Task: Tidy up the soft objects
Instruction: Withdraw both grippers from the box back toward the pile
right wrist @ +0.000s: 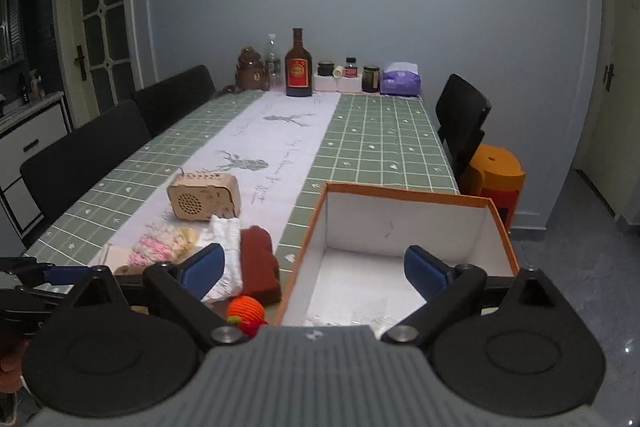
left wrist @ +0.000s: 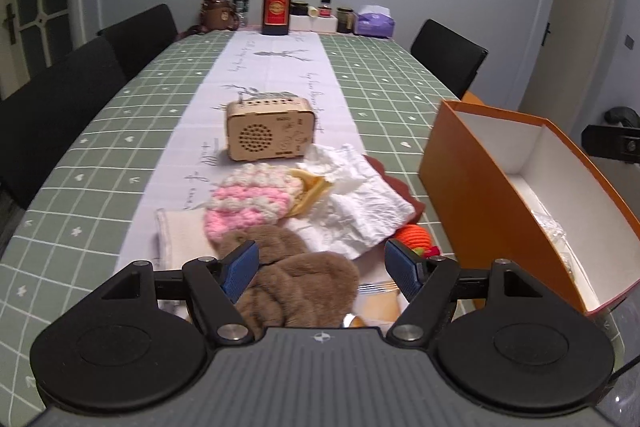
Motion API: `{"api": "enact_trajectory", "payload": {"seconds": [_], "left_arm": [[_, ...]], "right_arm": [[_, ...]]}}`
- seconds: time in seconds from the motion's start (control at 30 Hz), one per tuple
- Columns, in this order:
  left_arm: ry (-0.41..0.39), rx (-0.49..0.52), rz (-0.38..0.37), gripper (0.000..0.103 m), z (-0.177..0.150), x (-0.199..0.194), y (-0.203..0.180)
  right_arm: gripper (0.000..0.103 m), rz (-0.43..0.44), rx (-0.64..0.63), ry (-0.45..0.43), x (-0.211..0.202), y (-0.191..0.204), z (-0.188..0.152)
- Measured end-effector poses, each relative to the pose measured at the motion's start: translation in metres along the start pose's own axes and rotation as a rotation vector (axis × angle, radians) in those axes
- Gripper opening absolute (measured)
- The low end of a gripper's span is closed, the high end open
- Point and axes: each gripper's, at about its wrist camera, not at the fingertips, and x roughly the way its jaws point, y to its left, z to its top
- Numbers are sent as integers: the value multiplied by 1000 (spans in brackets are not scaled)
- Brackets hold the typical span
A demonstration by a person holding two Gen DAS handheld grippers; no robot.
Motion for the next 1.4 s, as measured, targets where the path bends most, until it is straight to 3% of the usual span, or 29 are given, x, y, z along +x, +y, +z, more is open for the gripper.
{"api": "enact_trajectory", "payload": {"seconds": [0.33, 0.53, 0.63, 0.8, 0.9, 1.0, 1.17, 1.23, 1.4], "left_arm": [[-40, -98, 69, 84, -22, -25, 45], [-94, -71, 152, 84, -43, -39, 64], [-88, -89, 154, 84, -53, -42, 74], [-56, -145, 150, 84, -63, -42, 90], [-45, -156, 172, 84, -69, -44, 96], [-31, -170, 176, 84, -74, -47, 103], [-9, -172, 214, 84, -84, -48, 112], [-7, -185, 226, 84, -86, -48, 116], [24, -216, 211, 84, -88, -45, 122]], "right_arm": [[98, 139, 34, 10, 5, 71, -28], [98, 113, -73, 117, 34, 119, -70], [98, 71, -121, 163, 54, 131, -90], [98, 88, -59, 270, 86, 133, -111], [97, 96, -34, 290, 94, 137, -120], [94, 47, -135, 255, 95, 148, -126], [86, 54, -246, 270, 91, 145, -127], [80, 64, -221, 295, 91, 135, -127], [80, 128, -82, 364, 103, 113, -128]]}}
